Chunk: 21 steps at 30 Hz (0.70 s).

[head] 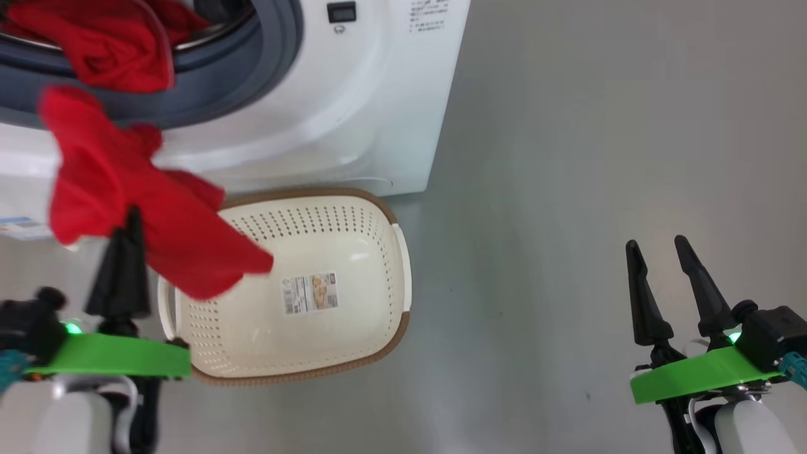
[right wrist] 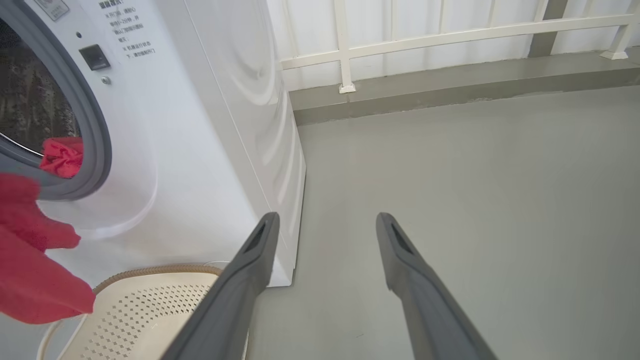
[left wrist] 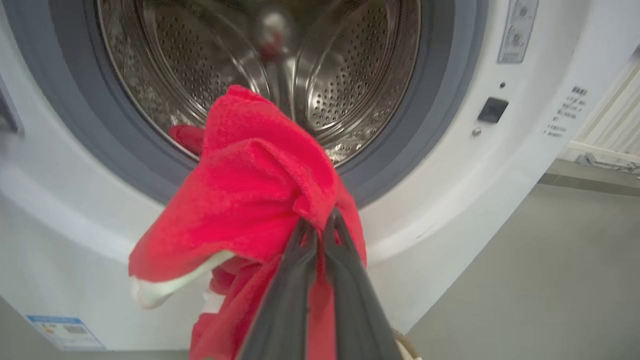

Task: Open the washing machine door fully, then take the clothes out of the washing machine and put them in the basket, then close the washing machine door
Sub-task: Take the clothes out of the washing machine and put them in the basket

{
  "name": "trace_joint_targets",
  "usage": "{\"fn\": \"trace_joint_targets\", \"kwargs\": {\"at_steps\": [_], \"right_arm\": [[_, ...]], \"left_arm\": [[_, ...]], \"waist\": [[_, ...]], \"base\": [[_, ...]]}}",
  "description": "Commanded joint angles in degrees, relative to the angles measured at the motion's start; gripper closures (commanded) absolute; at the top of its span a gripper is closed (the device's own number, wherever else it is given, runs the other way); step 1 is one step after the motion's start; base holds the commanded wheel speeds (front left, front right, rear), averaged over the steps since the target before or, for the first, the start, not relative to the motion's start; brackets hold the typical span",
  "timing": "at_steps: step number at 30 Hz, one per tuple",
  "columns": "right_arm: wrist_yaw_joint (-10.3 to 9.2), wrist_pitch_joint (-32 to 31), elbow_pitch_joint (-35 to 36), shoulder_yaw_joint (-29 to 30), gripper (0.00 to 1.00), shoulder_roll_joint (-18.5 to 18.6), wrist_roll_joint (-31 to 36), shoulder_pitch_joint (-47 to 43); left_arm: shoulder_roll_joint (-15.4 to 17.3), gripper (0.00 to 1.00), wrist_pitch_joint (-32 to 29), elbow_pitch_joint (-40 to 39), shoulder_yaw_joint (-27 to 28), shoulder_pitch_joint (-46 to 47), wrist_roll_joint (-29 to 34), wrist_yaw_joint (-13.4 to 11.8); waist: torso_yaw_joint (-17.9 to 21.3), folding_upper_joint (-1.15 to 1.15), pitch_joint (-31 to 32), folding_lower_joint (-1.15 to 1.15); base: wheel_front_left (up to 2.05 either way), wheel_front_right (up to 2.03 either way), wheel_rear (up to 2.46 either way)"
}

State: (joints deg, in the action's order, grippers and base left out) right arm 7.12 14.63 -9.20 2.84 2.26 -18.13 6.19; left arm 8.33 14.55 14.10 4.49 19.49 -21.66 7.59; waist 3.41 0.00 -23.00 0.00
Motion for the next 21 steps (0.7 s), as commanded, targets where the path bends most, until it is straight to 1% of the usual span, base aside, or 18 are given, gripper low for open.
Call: {"fn": "trace_joint_targets", "kwargs": {"at_steps": [1,6,11,21], "right_arm": [[0.36,0.4,1.6,-1.5,0.0,0.6,-0.5,1.2],[0.36,0.4,2.0,-1.9,0.0,0.6,-0.9,2.4],[0.36,0.4,2.5,-2.7,0.0,0.6,-1.5,3.7],[0.36,0.4,3.4,-4.0,0.0,0.6,-2.5,5.9]], "left_arm": [[1.3,1.0,0.4,0.2,1.0,-0.6,-0.2,-0.1],[1.4,1.0,0.4,8.4,-1.4,1.3,-0.8,-0.1],[2.0,1.0,0.4,16.7,-3.5,4.4,-2.2,-0.1],[4.2,1.0,0.4,28.2,-10.1,11.1,-3.3,-0.1]], "waist": [[0.3,0.0,-1.7,0.0],[1.1,0.0,-4.7,0.0],[2.0,0.0,-8.1,0.0],[3.5,0.0,-14.3,0.0]], "base": [[0.0,0.0,0.0],[0.0,0.0,0.0],[0.0,0.0,0.0],[0.0,0.0,0.0]]}}
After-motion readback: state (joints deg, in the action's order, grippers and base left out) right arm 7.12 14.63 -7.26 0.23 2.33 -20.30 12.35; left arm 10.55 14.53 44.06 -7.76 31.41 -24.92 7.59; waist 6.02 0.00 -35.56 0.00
